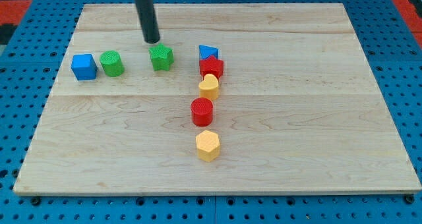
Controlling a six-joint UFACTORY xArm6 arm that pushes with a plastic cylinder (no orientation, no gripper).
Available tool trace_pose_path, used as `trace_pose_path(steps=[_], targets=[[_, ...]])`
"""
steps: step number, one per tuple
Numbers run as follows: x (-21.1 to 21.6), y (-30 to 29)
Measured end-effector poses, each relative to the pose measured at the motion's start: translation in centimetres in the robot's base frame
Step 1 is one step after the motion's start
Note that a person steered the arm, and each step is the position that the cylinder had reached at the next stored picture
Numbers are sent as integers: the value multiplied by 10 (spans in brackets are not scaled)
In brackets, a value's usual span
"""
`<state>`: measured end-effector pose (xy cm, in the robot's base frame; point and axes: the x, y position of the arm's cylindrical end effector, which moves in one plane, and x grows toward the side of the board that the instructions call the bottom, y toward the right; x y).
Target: Move the blue triangle into the green star
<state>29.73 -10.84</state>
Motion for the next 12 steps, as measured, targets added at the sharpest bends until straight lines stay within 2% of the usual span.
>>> trace_pose_path(steps=[1,2,3,4,5,6,7,9,10,11,12], targets=[[21,42],[54,34],[73,-33],[42,-19],[-10,61],[-5,175],[46,191],[17,33],[17,-2],[5,93],[48,110]])
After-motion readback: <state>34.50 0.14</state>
